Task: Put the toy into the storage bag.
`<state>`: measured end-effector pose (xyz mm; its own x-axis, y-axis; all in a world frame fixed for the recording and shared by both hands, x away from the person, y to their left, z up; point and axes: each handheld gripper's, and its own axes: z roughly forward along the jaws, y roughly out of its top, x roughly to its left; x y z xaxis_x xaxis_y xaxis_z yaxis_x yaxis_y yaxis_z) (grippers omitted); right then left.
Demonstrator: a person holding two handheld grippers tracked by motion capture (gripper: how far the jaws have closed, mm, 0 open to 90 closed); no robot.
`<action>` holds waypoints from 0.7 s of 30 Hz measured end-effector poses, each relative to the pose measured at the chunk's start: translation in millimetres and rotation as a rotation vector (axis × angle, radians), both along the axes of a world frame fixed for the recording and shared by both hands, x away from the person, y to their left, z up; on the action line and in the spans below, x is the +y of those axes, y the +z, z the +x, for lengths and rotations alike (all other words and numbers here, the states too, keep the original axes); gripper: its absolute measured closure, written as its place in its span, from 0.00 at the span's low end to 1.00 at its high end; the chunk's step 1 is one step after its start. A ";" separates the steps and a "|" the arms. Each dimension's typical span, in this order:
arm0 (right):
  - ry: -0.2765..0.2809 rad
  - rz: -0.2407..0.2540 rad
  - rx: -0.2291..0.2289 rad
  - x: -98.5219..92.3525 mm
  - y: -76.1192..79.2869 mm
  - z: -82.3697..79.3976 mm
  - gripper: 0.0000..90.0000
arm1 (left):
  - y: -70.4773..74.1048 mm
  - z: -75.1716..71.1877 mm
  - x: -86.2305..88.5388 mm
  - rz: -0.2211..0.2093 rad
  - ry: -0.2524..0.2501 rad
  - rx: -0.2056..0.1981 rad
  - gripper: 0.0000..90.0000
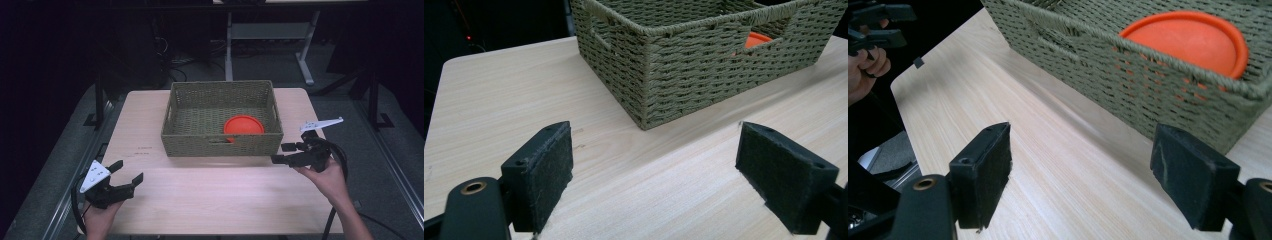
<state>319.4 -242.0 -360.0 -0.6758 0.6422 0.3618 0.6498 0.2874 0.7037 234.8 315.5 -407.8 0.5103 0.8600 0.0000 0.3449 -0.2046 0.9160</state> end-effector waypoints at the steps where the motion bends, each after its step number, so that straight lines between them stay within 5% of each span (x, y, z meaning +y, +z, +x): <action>1: -0.002 0.004 0.000 -0.9 -1.2 -0.4 0.26 | -0.1 -0.1 -0.2 0.000 0.001 0.002 0.16; 21: -0.065 0.037 0.058 -28.2 -38.7 -9.6 0.26 | -1.2 0.3 -2.1 0.000 -0.003 0.006 0.16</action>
